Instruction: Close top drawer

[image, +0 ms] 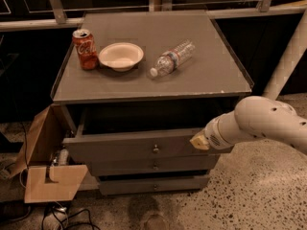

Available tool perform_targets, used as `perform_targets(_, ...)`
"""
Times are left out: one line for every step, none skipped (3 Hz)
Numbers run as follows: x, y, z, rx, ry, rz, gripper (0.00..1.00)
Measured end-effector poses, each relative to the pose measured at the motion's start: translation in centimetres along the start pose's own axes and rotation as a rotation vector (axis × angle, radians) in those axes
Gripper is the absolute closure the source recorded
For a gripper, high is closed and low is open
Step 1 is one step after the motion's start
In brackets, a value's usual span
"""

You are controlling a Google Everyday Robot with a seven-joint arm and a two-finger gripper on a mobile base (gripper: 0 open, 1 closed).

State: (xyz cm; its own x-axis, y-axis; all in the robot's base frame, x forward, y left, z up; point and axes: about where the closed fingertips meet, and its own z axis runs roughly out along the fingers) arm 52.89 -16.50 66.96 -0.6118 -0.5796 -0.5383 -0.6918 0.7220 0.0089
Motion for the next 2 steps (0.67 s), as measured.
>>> perform_targets(0.0, 0.0, 0.0, 0.000, 0.000, 0.000, 1.00)
perform_targets(-0.1, -1.1, 1.4, 0.018, -0.009, 0.051, 1.00)
